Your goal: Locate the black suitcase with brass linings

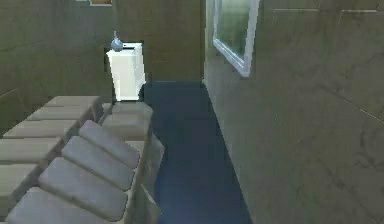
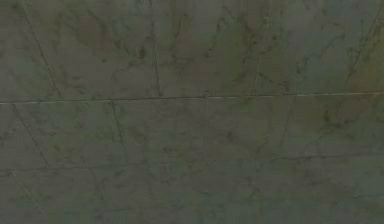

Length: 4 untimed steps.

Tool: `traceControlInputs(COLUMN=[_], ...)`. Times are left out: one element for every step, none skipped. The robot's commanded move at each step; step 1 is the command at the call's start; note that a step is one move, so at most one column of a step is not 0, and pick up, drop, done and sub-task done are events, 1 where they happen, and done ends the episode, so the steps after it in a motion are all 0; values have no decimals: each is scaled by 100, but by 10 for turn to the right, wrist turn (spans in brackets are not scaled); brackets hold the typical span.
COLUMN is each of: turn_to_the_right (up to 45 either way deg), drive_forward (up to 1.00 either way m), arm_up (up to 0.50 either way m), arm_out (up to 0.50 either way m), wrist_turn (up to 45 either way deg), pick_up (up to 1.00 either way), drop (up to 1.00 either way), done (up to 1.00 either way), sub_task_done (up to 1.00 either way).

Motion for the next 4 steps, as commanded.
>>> traceControlInputs(turn_to_the_right=[0,0,-450,-300], drive_forward=[100,75,0,0], arm_up=[0,0,0,0], arm_out=[0,0,0,0], wrist_turn=[0,0,0,0], pick_up=[0,0,0,0], drop=[0,0,0,0], done=[0,0,0,0], sub_task_done=[0,0,0,0])
